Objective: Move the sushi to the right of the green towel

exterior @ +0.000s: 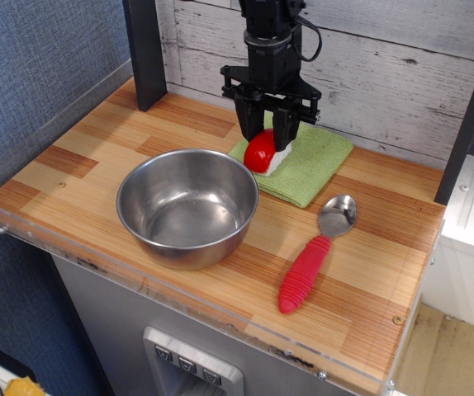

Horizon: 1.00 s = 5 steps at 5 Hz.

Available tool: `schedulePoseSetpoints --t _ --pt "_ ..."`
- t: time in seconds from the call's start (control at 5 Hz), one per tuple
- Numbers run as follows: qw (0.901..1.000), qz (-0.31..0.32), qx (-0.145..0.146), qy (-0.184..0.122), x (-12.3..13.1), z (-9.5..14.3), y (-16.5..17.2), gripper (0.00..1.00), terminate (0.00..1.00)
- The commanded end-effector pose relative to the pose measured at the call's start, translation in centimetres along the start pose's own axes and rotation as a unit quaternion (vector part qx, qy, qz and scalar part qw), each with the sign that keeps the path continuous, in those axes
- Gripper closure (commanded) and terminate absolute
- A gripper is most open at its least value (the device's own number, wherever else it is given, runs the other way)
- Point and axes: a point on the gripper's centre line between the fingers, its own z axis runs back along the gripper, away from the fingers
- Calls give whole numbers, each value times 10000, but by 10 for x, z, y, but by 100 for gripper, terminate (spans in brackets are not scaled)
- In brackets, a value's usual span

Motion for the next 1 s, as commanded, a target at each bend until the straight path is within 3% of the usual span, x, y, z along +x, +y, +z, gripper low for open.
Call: schedulePoseSetpoints --t 0.0,0.4,0.8 --pt "9999 -76 28 -134 1 13 -6 100 0" --pt "9953 303 142 -913 -20 60 -1 100 0" --pt "9912 615 84 -1171 -34 71 19 100 0"
